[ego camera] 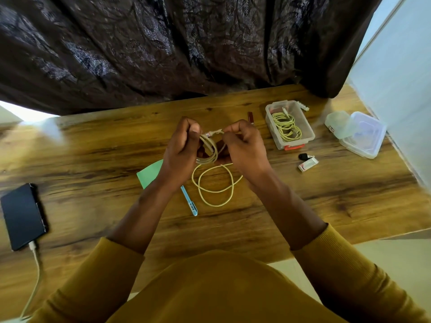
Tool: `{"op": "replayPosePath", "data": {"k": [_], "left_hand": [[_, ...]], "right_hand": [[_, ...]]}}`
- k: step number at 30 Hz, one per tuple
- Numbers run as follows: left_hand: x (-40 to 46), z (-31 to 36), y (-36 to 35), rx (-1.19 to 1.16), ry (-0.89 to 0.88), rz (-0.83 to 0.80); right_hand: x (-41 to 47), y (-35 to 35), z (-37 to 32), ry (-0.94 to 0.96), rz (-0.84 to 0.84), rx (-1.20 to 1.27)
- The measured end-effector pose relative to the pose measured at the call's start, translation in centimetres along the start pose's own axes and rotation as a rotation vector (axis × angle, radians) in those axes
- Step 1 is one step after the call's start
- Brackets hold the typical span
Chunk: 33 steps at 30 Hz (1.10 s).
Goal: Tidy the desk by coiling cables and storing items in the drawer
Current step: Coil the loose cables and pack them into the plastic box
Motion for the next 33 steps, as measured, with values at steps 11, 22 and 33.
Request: {"op": "replayPosePath", "data": {"k": [11, 22, 33], "left_hand": [[0.3, 0.4, 0.2, -0.039, 0.016, 0.016], [0.1, 0.8, 0.3, -0.02, -0.035, -0.168], [0.4, 1.7, 0.8, 0.105, 0.039, -0.171]], "right_hand": [[-0.5, -0.2, -0.6, 0.026, -0.029, 0.02], [0.3, 0.6, -0.3, 0.122, -0.003, -0.182], [0.4, 0.7, 0.0, 0.189, -0.012, -0.252]]}}
Point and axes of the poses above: each hand's wrist, its own x-axis towards the middle knuckle, its own y-axis out of the back of the hand, z = x × y, the point moved 4 cm from there along x, towards the middle knuckle, and after that the axes turned 4 degrees about -y, right-handed, at the moved point
